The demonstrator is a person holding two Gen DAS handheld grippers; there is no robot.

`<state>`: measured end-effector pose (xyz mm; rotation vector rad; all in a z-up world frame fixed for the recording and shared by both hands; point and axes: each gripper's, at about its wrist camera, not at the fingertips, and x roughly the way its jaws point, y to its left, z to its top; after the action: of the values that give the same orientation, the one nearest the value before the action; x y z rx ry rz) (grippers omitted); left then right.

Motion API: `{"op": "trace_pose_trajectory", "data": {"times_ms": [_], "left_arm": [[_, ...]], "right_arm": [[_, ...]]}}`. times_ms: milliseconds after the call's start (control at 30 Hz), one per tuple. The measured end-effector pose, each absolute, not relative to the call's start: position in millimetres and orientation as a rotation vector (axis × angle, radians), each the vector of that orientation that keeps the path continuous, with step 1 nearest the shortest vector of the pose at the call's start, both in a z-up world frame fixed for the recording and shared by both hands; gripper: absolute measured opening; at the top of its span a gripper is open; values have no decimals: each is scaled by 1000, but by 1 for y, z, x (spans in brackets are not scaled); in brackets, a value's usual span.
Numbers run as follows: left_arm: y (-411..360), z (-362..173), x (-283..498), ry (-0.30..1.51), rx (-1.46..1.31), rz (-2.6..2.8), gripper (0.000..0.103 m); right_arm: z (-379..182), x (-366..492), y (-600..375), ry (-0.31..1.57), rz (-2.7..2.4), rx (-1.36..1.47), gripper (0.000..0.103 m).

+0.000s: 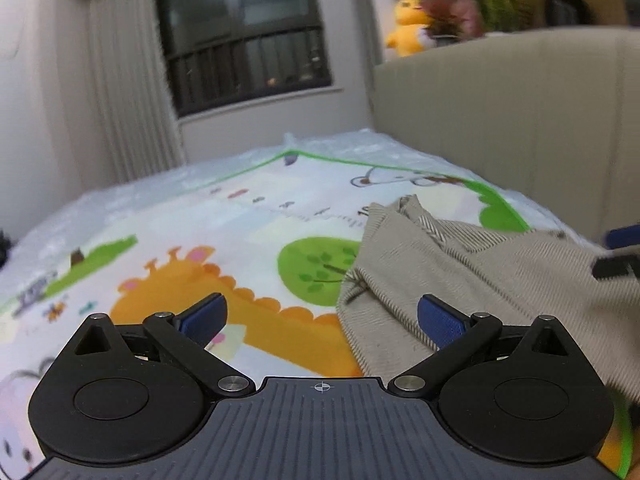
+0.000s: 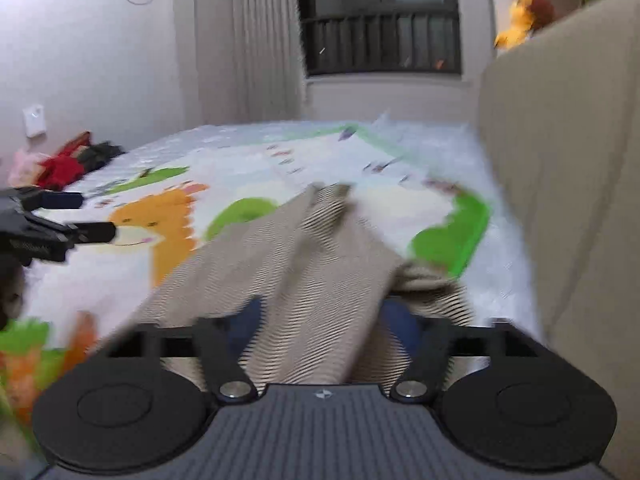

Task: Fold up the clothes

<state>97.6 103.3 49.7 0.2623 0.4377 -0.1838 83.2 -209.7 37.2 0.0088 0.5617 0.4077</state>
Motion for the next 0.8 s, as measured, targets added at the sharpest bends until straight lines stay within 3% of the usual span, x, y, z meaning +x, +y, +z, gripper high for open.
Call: {"op": "trace_pose_trajectory", "data": {"times_ms": [67, 233, 333, 400, 467, 533, 667, 800], "left_arm": [[103, 42, 88, 433, 321, -232, 103], [88, 29, 62, 441, 399, -388, 103], [57, 12, 49, 415, 531, -518, 103], [33, -6, 40, 379, 672, -586, 98], [15, -25, 34, 377, 784, -643, 76], [6, -34, 38, 389, 821, -658, 62], [8, -22, 61, 402, 691, -646, 25], [24, 10, 96, 329, 556, -510, 17]], "right_arm": [[34, 81, -199, 612, 477, 20, 50], [59, 63, -191, 471, 450, -158, 50], [58, 68, -200, 503, 388, -158, 50], [51, 68, -205, 529, 365, -140, 51], [45, 65, -209, 543, 355, -118, 58], [39, 62, -213, 556, 345, -96, 67], [40, 59, -222, 534, 315, -76, 73], [39, 67, -226, 532, 298, -56, 75]]}}
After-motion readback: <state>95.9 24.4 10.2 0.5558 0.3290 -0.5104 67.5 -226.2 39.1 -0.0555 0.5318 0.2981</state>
